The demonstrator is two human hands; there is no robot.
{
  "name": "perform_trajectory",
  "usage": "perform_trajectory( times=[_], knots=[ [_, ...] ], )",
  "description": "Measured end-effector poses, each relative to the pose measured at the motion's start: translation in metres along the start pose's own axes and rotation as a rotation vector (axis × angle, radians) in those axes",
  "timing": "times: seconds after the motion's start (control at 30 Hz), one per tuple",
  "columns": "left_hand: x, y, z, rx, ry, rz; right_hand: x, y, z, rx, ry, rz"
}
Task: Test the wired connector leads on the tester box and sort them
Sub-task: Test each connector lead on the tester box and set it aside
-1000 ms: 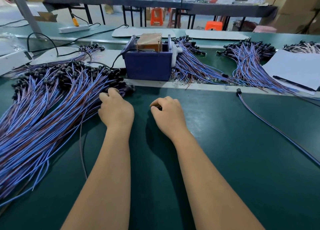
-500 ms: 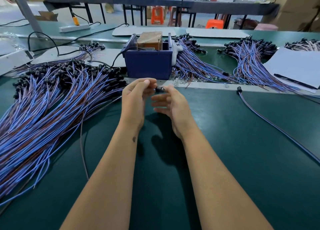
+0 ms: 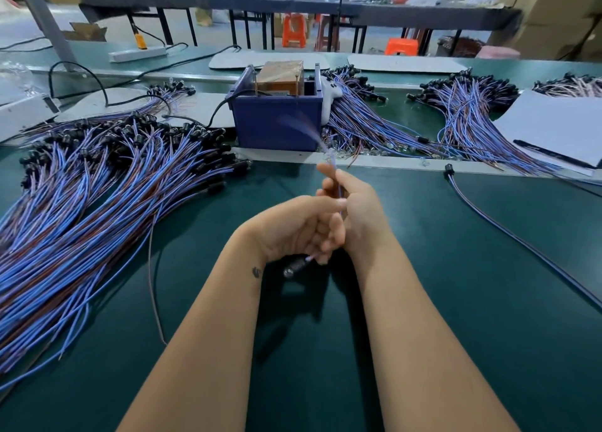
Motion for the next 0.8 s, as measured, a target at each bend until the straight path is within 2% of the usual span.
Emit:
perform_trajectory(
  times=[0.07,0.1,0.23,0.33,0.4,0.5,0.63,0.7,0.8],
  knots=[
    [0.002,0.007,0.000,0.005,-0.004,-0.019,-0.004,0.007,0.008,-0.030,0.063,-0.023],
    [0.002,0.017,-0.003,0.041,-0.041,-0.078,-0.006,0.008,0.010,-0.037,0.083,-0.025],
    [0.005,0.080,-0.011,0.197,-0.208,-0.529,-0.007,0.006,0.013,0.012,0.122,0.030],
    [0.006,0.093,-0.010,0.043,-0.264,-0.727,-0.001,-0.004,0.010,0.160,0.177,0.090],
    [0.002,0.087,-0.010,-0.042,-0.278,-0.744,0.003,-0.011,0.008,0.310,0.253,0.103],
    [0.001,0.078,-0.015,-0.012,-0.350,-0.718,0.008,-0.020,0.006,0.472,0.356,0.098],
    [0.002,0.078,-0.014,-0.039,-0.326,-0.674,0.010,-0.019,0.007,0.439,0.372,0.063],
    [0.003,0.081,-0.013,-0.067,-0.300,-0.650,0.008,-0.015,0.009,0.368,0.313,0.069],
    [0.003,0.085,-0.011,-0.030,-0.284,-0.668,0.007,-0.010,0.005,0.205,0.041,0.207]
  ],
)
Point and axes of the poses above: each hand's wrist, its own x-axis away from the middle knuckle, its own y-axis out of the back of the hand, z = x × y, the point moved 9 cm from there along -x, towards the middle knuckle, and after that the axes turned 10 degrees about -z, right-handed, at the moved point
